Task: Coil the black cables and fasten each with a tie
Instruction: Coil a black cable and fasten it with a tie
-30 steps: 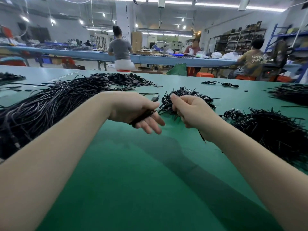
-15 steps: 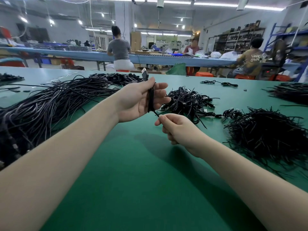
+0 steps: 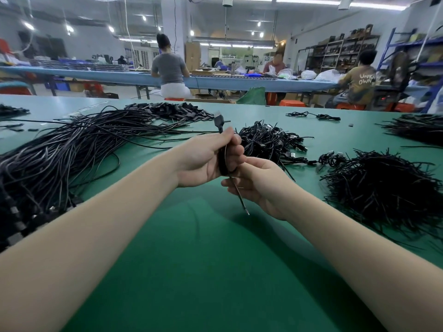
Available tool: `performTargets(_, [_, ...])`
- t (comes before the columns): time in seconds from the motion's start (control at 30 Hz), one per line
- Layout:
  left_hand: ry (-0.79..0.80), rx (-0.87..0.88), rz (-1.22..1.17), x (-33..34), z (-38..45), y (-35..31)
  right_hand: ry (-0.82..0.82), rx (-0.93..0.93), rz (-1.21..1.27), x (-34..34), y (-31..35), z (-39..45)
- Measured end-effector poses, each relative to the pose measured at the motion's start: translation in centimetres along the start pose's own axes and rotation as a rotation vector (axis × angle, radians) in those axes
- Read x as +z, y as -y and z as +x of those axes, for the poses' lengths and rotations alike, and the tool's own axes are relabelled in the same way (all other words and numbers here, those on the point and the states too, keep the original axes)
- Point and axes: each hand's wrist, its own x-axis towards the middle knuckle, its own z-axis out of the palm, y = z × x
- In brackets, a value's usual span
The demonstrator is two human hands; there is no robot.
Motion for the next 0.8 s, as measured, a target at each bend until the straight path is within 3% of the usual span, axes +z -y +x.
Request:
performTargets(0.2, [-0.105, -0.088, 0.188, 0.2, -0.4, -1.2, 0.009, -0.051, -0.073, 0.1, -0.6, 0.2])
performTargets(0.37, [-0.283, -0.125, 0.549, -0.3, -0.3, -1.2, -0.064, -0.056, -0.105, 0.1, -0.6, 0.3])
performTargets(0.57, [-0.197, 0.042, 0.1, 1.0, 0.4, 0.5, 0.042, 0.042, -0.05, -0.1, -0.3, 0.0])
performTargets(0.7, [-0.228, 0.126, 0.144, 1.0, 0.8, 1.5, 0.17, 0.129, 0.049, -0.9, 0.2, -0.1])
performTargets(0.8, [-0.236, 0.135, 0.16, 1.1, 0.7, 1.9, 0.227, 0.072, -0.075, -0.9, -0.1, -0.1])
